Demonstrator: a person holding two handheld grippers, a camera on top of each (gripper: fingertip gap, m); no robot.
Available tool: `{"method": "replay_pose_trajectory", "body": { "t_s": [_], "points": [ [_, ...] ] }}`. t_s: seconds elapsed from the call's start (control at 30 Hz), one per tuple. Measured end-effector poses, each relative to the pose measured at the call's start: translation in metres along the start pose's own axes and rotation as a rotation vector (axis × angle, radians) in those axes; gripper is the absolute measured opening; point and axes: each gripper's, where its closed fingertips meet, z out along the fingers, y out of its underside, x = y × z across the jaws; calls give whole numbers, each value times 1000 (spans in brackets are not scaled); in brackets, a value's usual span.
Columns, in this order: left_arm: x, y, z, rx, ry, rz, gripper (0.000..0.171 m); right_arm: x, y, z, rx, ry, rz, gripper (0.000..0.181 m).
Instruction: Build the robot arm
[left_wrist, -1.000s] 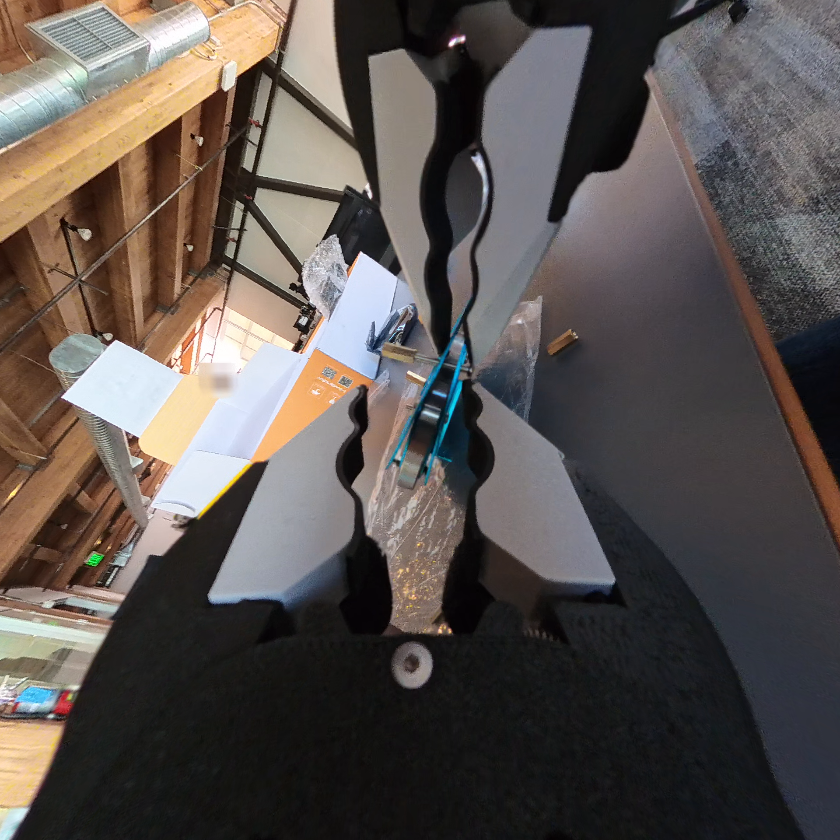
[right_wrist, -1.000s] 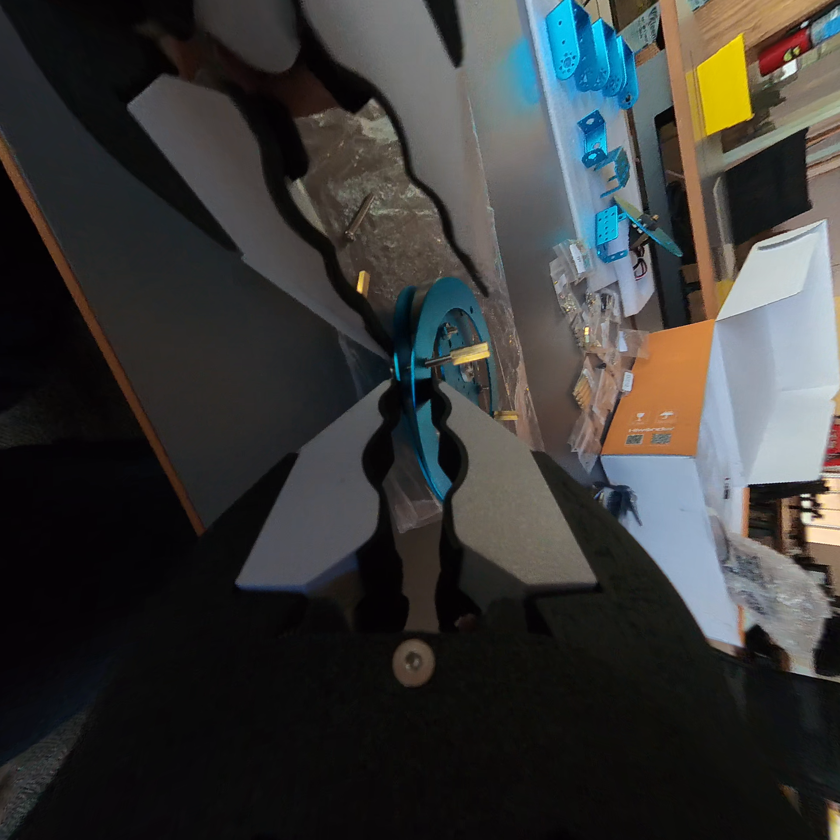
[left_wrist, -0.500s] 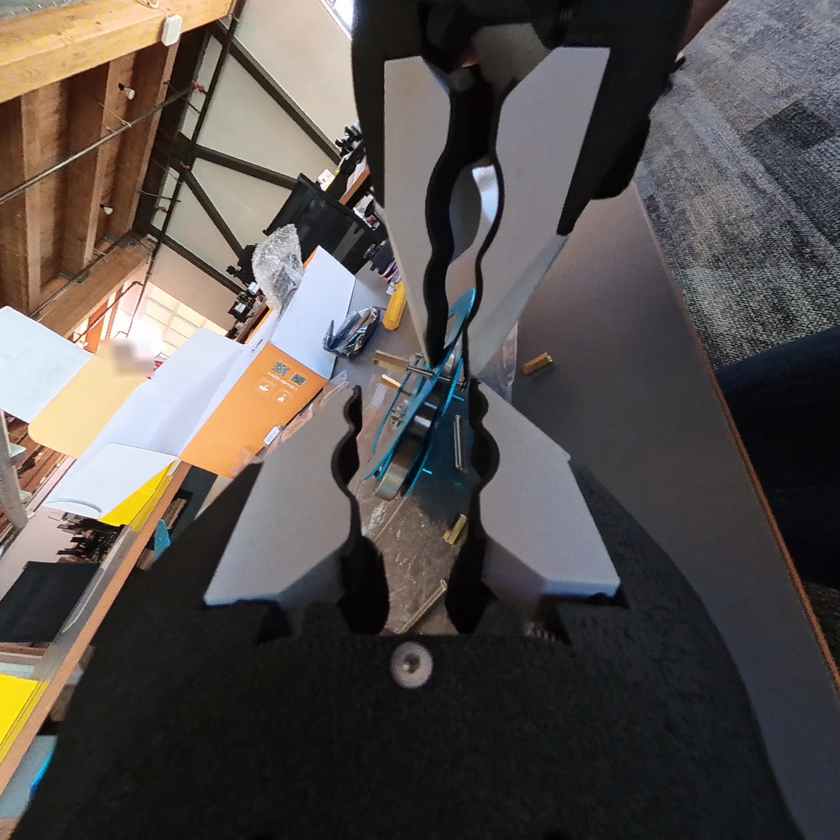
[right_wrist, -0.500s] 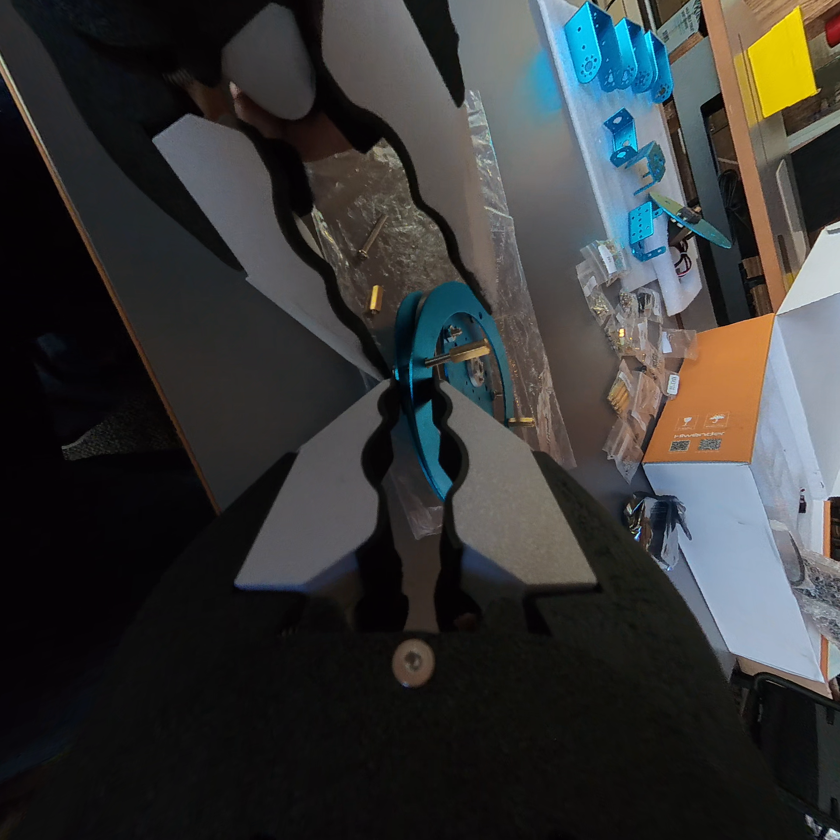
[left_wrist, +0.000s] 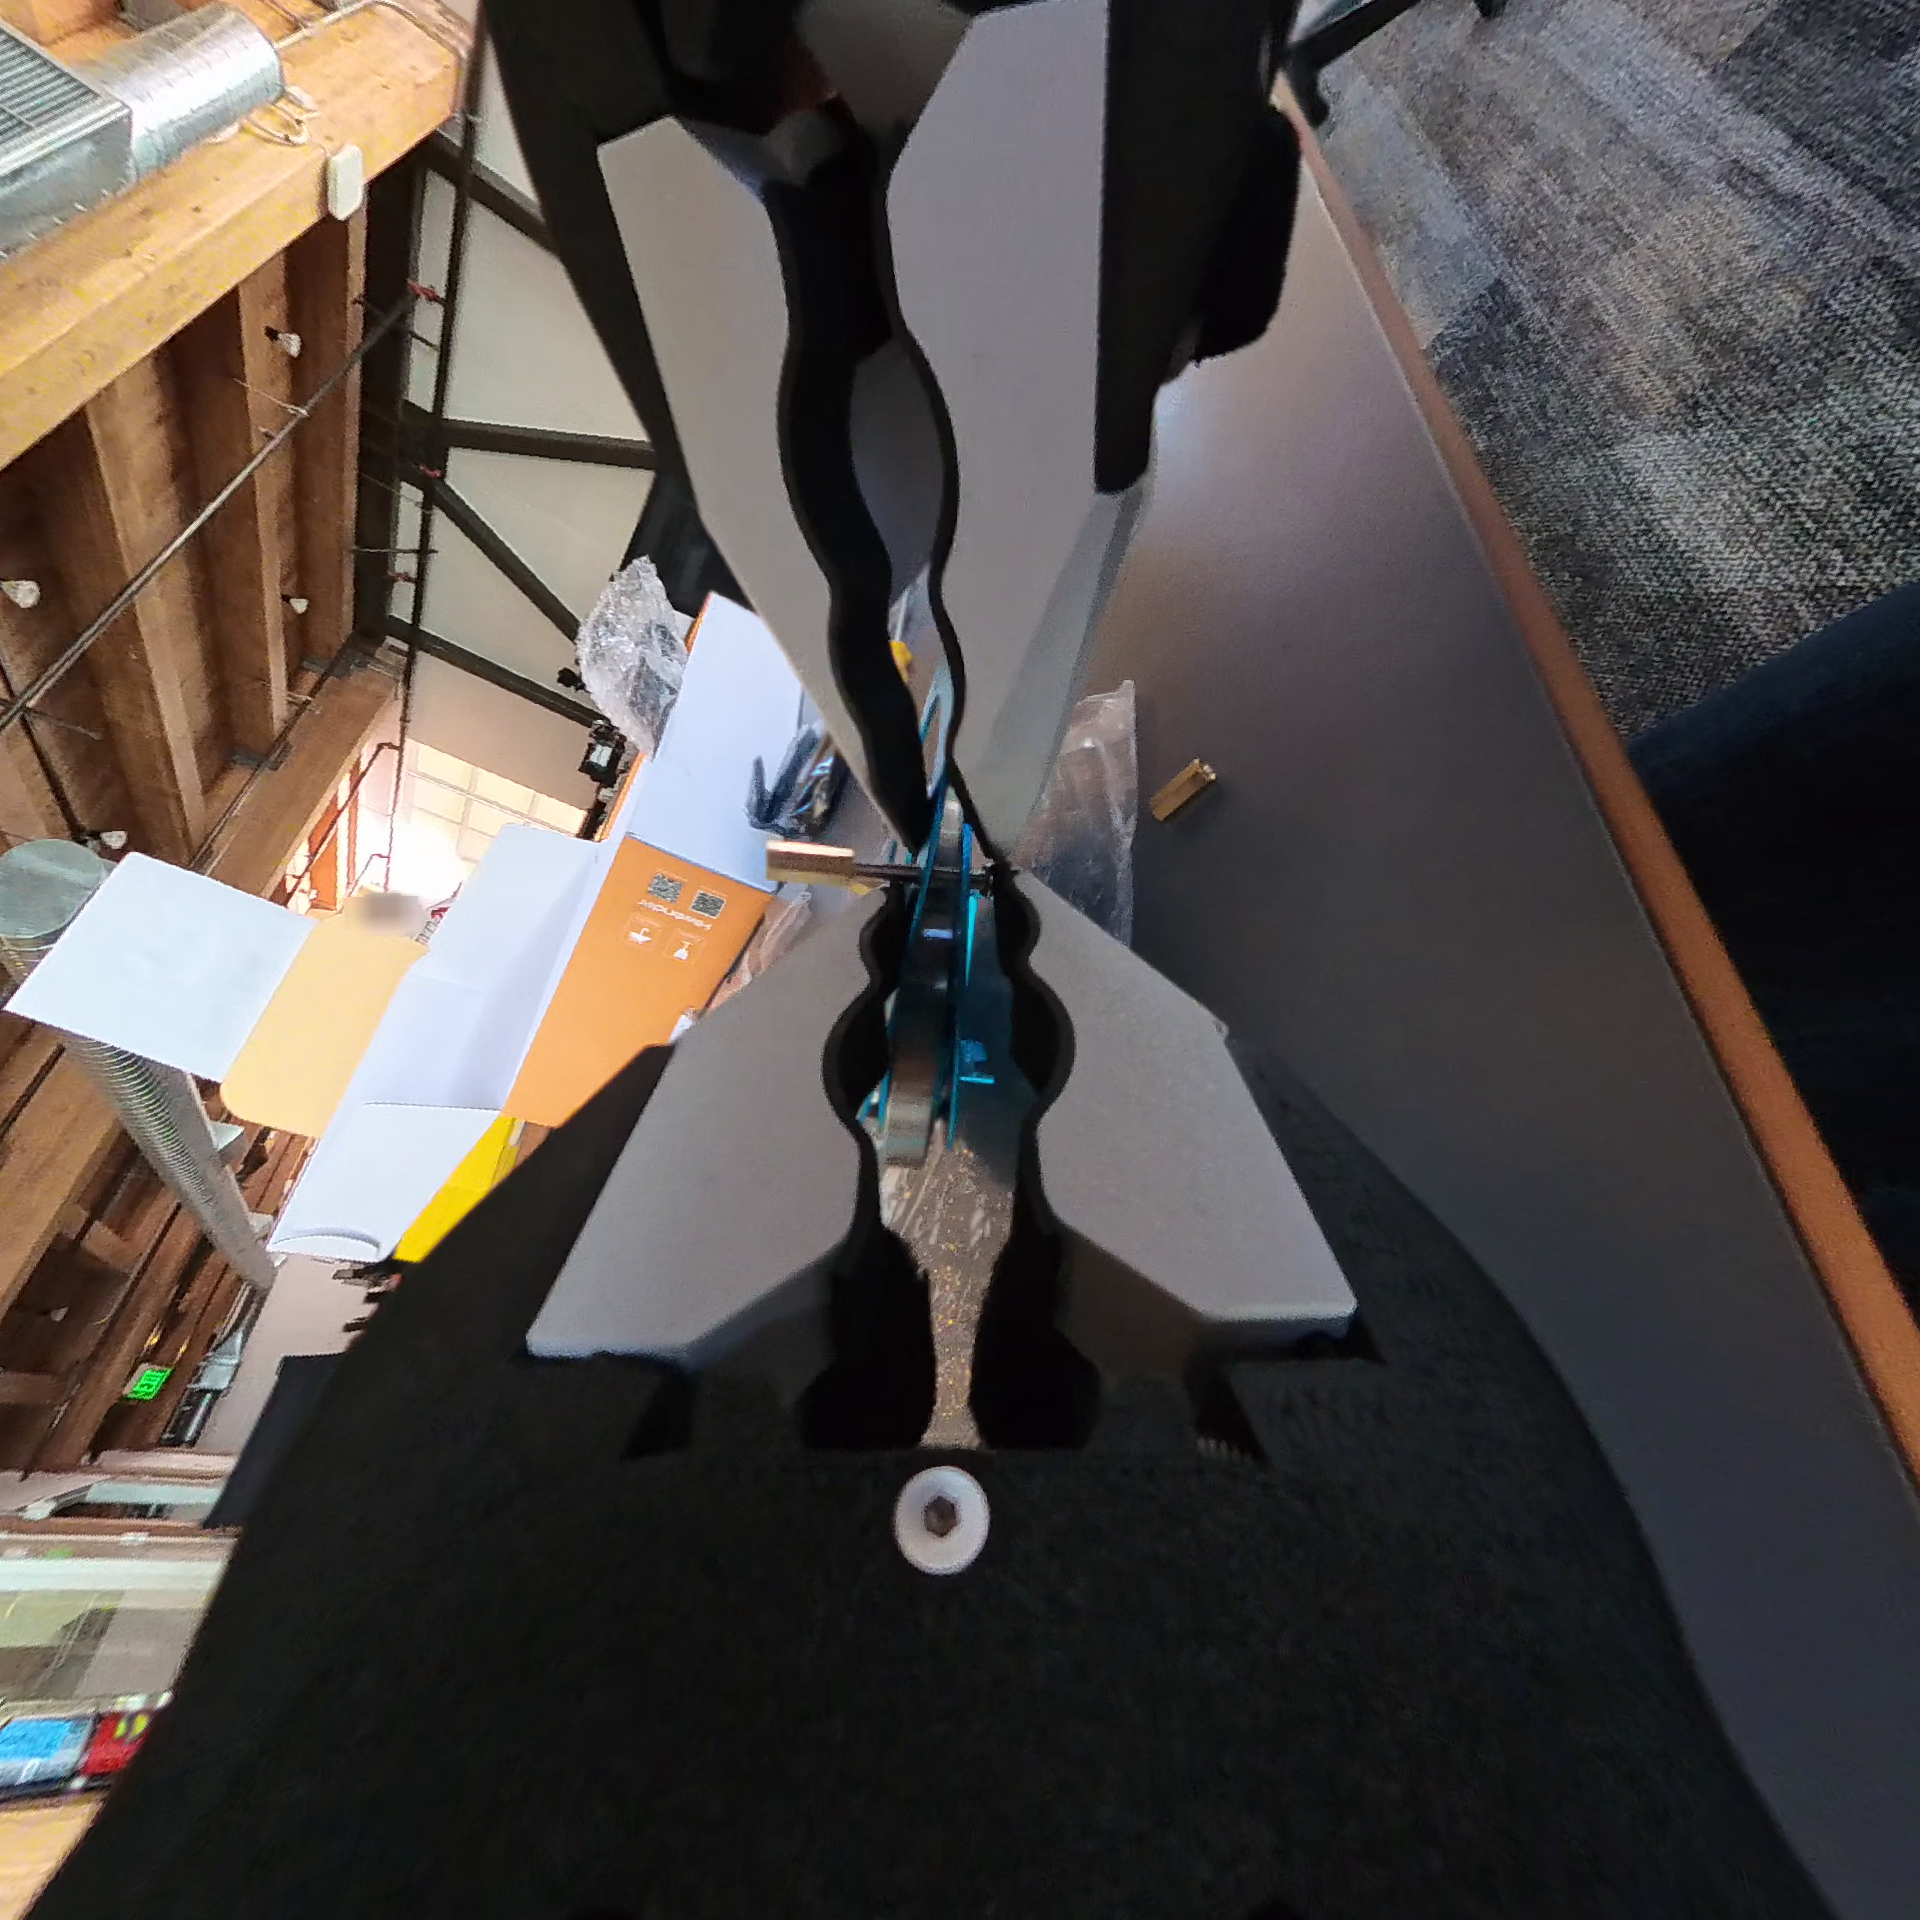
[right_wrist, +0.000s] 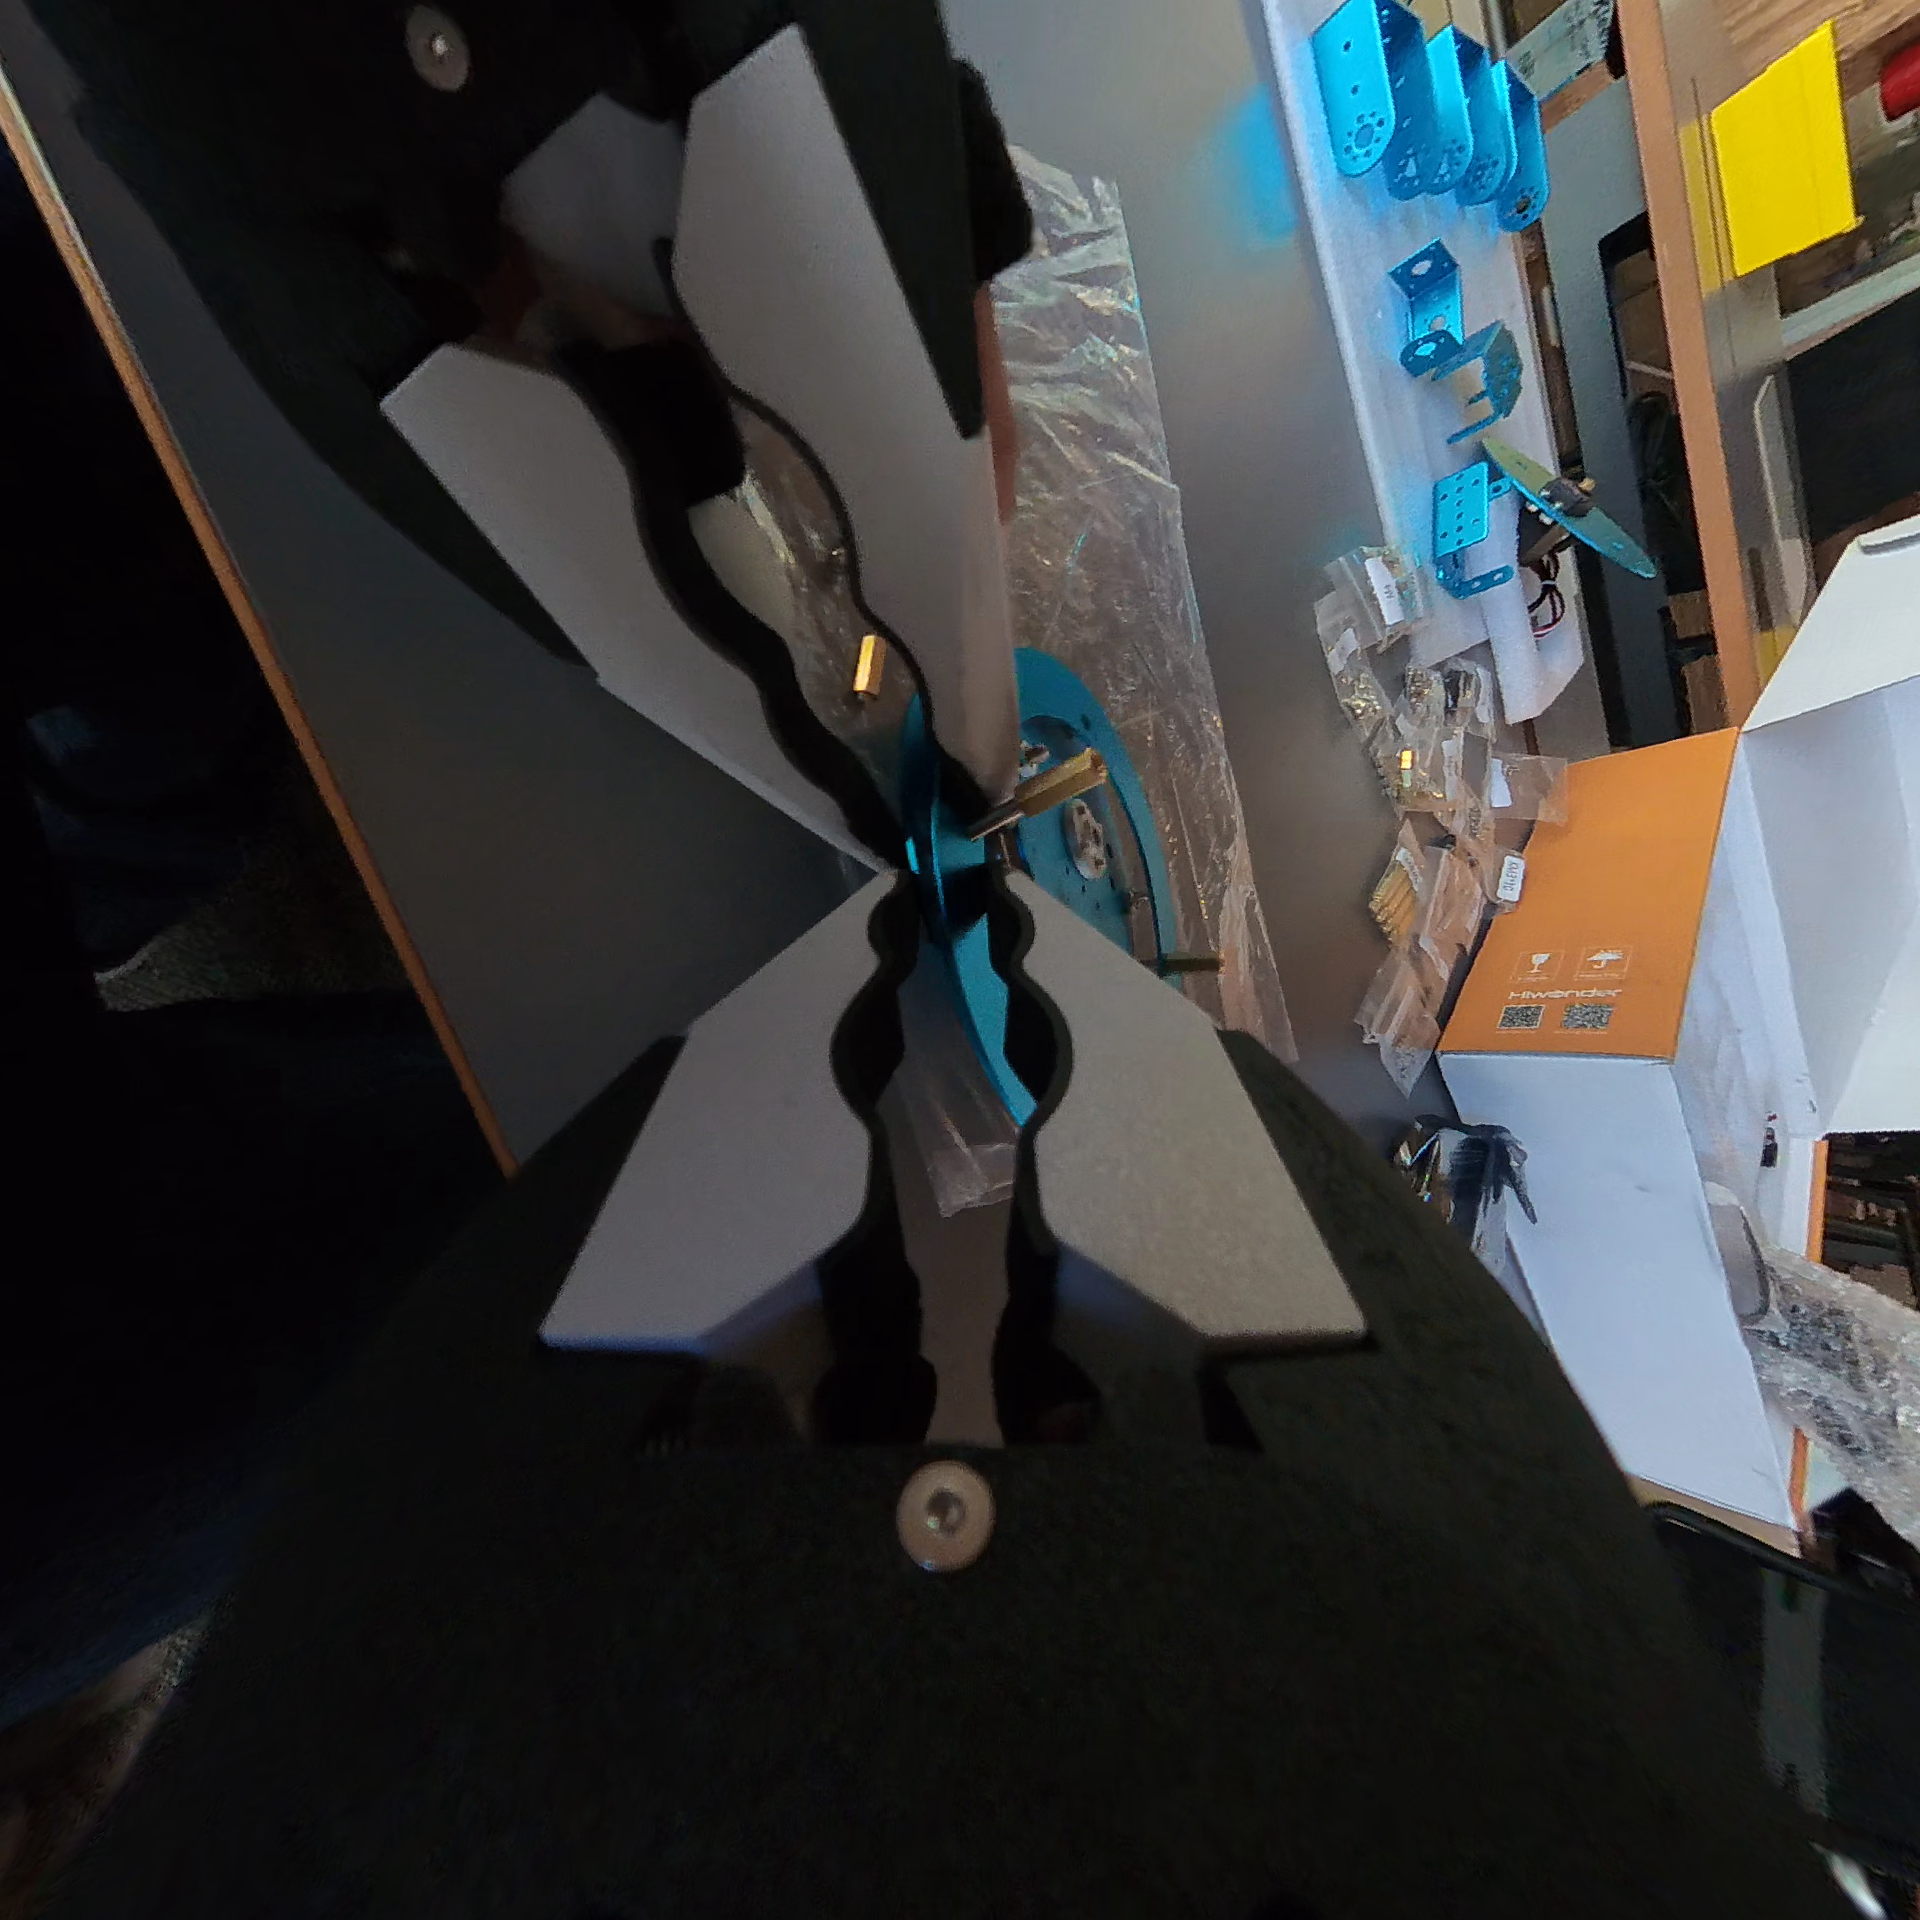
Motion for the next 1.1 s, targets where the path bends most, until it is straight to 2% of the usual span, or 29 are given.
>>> {"method": "replay_pose_trajectory", "body": {
  "t_s": [0.27,0.4,0.5,0.57,0.67,0.73,0.8,0.9,0.97,1.0,1.03,1.1],
  "points": [
    [0,-1,-3,-1,2,35,12,5,3,-13,47,-47,88,17],
    [1,-2,-5,13,23,14,13,16,-7,-34,157,-82,172,17],
    [3,-3,-6,29,25,7,12,20,-18,-40,257,-202,245,26],
    [5,-3,-6,36,21,12,12,23,-18,-33,284,-311,287,23],
    [9,-3,-6,41,12,48,13,21,-13,-22,295,-558,436,24],
    [11,-3,-6,41,12,74,12,11,-20,-29,335,-769,530,23],
    [14,-3,-6,45,15,94,12,4,-21,-29,347,-787,432,20],
    [21,-2,-6,54,20,160,13,-2,-29,-30,344,-780,112,17],
    [27,-1,-7,55,32,205,13,1,-33,-32,212,-815,-34,0],
    [29,-1,-8,58,35,216,13,2,-34,-35,143,-848,-80,0],
    [30,-1,-8,60,36,218,13,3,-34,-38,106,-900,-116,1],
    [30,-1,-8,62,38,213,13,3,-34,-44,54,-1020,-161,24]
  ]
}}
